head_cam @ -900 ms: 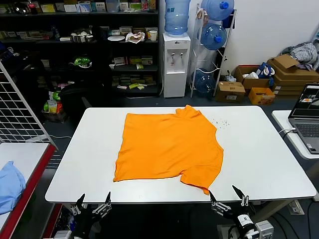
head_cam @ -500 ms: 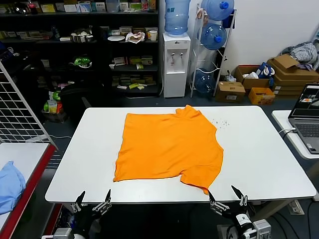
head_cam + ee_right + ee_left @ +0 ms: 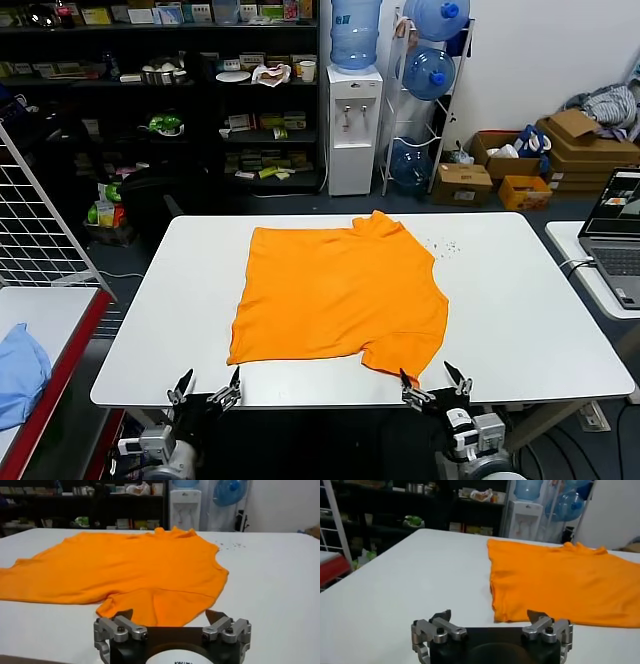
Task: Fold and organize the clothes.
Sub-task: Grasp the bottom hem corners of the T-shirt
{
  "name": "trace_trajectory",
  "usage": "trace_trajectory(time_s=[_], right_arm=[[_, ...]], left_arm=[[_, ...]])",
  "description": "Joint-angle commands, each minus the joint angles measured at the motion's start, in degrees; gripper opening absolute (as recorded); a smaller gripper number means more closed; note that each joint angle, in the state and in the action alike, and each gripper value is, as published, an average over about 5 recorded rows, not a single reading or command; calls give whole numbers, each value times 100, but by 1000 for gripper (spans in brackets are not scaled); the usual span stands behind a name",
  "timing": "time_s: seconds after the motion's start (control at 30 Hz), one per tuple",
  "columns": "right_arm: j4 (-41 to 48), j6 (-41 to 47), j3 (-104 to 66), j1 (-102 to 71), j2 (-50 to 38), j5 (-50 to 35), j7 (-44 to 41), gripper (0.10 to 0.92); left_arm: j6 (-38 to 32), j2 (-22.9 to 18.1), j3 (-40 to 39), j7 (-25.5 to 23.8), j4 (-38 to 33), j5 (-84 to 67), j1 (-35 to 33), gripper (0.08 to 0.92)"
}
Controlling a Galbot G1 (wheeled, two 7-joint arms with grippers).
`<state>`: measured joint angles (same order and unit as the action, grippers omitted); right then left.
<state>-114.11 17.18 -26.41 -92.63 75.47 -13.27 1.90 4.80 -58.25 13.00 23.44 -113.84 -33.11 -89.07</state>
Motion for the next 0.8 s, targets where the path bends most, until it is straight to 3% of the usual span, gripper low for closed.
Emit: trace_trajectory(time_s=[0.03,0.2,0.37,0.8], right_arm=[[302,123,306,319,192,138,141,921],[298,152,348,270,228,198,180,907],[251,163,326,196,229,212,222,797],[37,156,295,57,212,173,287,424]], left_arm=[[72,-58,-373,68,486,-138,778,921],[109,-59,-423,116,546,-125,804,921],[210,-87,-524,179,563,-129,794,894],[329,-87,-641,262,576,-137,873,527]])
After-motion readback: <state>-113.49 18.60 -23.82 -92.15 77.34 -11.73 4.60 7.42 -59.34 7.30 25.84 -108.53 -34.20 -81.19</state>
